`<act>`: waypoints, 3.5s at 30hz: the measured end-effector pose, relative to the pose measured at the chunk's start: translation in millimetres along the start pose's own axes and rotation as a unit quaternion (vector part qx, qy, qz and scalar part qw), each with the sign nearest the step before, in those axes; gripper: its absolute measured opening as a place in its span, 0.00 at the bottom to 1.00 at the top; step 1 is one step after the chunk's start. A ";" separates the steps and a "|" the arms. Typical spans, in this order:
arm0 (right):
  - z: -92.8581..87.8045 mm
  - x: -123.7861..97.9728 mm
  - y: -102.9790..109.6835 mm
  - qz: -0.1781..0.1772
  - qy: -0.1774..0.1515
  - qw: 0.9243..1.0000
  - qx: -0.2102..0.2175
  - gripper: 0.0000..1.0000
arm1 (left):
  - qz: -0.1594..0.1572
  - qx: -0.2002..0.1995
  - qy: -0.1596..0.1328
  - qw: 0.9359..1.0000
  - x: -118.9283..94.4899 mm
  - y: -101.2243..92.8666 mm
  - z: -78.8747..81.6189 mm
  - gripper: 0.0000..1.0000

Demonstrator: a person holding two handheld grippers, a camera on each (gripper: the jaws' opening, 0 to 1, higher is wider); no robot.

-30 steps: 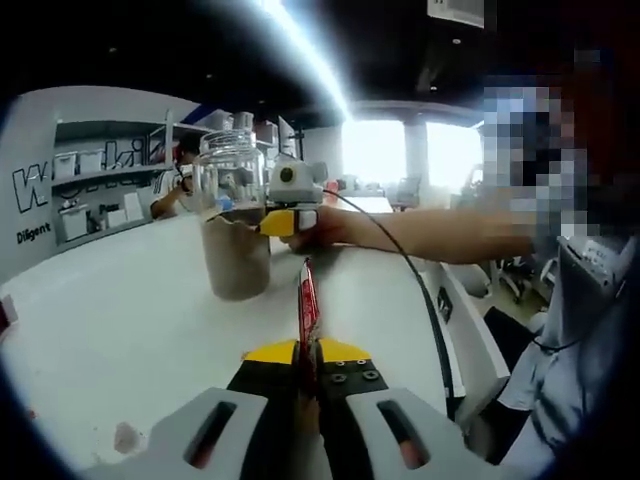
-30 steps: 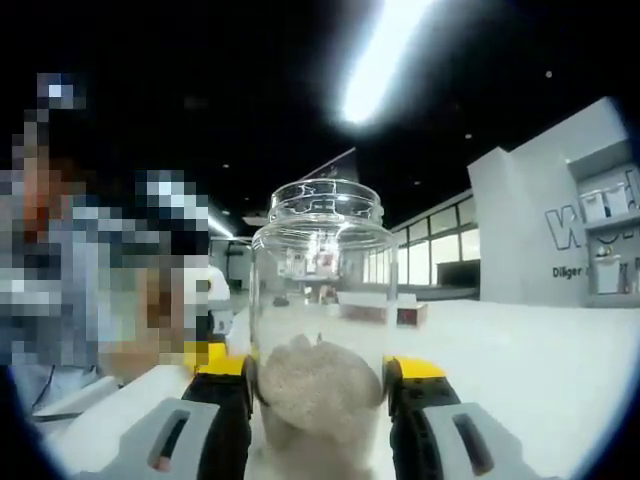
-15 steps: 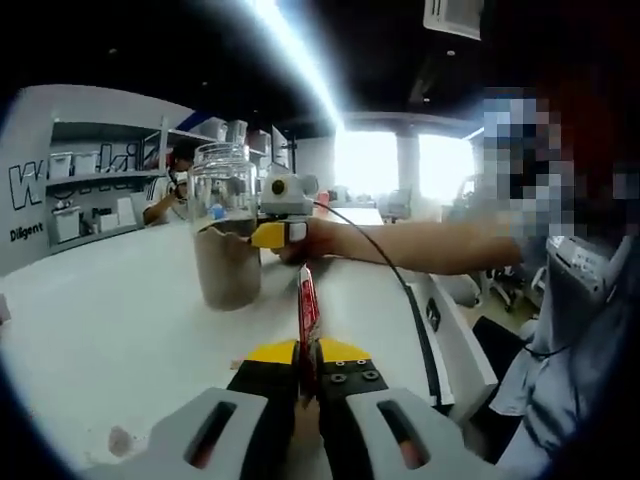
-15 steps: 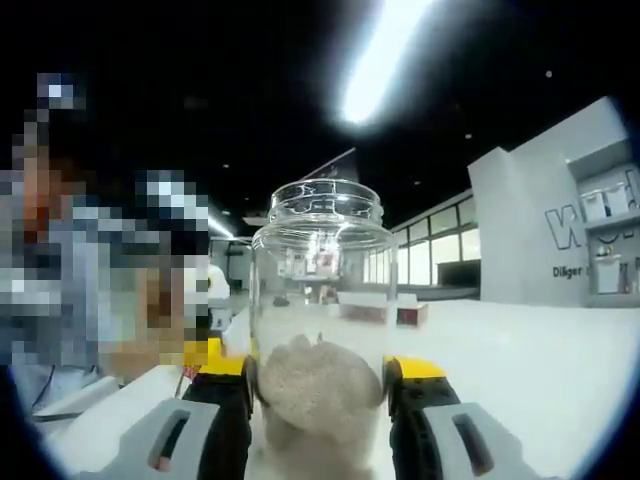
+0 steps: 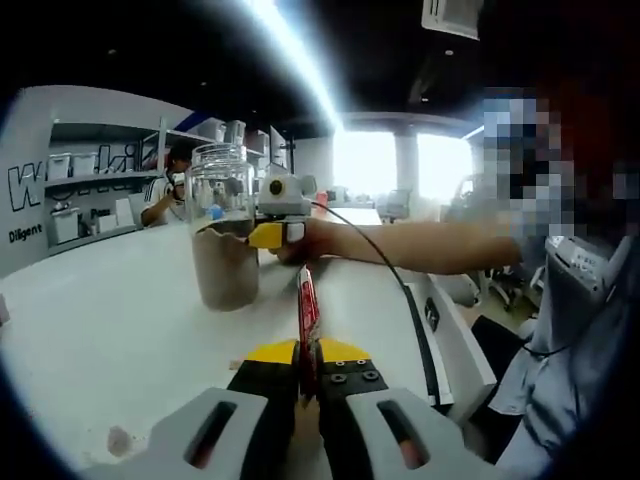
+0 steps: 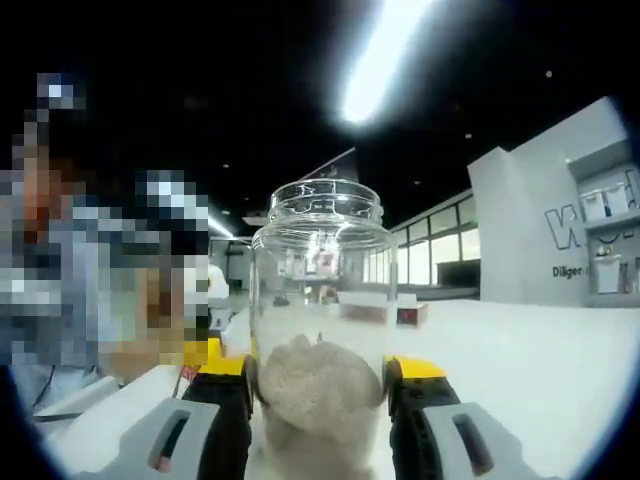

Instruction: Tear open the coffee pouch, take out the coffee, and pour the coffee from the pouch into the cup

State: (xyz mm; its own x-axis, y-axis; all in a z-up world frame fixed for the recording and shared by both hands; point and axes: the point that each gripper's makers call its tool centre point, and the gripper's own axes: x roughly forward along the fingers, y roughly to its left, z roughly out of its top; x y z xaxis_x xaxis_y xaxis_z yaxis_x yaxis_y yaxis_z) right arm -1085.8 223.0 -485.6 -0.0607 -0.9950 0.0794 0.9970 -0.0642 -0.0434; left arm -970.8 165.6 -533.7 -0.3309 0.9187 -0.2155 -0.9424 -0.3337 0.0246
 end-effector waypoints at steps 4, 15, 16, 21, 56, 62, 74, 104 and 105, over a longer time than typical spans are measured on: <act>-0.1 4.1 10.3 0.017 0.000 1.000 0.000 0.54 | -0.001 0.000 0.001 1.000 -0.2 0.4 -0.2 0.09; -2.1 8.1 29.1 0.037 0.005 0.999 0.000 0.54 | -0.002 0.000 0.000 1.000 0.2 -1.5 -0.1 0.08; -2.1 8.6 30.6 0.039 0.004 0.999 0.001 0.54 | -0.002 0.000 0.000 1.000 0.1 -1.2 0.0 0.08; -2.4 9.3 34.2 0.047 0.006 0.999 0.001 0.53 | -0.002 0.000 0.000 1.000 -0.2 -0.9 0.5 0.08; -5.0 15.0 56.6 0.093 0.013 0.996 0.005 0.53 | -0.007 -0.001 0.005 1.000 0.6 -3.8 -1.1 0.08; -5.1 14.8 56.3 0.094 0.014 0.995 0.005 0.53 | -0.007 0.000 0.005 1.000 1.0 -4.6 -1.2 0.08; -5.7 15.7 60.5 0.104 0.015 0.994 0.007 0.53 | -0.010 0.000 0.004 1.000 1.2 -5.2 -0.7 0.08; -7.3 18.9 75.5 0.135 0.024 0.991 0.007 0.52 | -0.013 0.001 0.003 1.000 0.7 -6.8 -0.4 0.08; -7.6 19.0 76.1 0.135 0.024 0.991 0.006 0.52 | -0.014 0.001 0.003 1.000 0.6 -6.8 -0.3 0.08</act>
State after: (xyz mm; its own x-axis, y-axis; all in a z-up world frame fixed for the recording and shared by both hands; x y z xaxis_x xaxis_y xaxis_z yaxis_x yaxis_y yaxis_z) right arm -1011.5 198.6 -494.9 0.2059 -0.9784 0.0191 0.9778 0.2049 -0.0440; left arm -964.5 168.4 -534.3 -0.3049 0.9261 -0.2220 -0.9511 -0.3080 0.0213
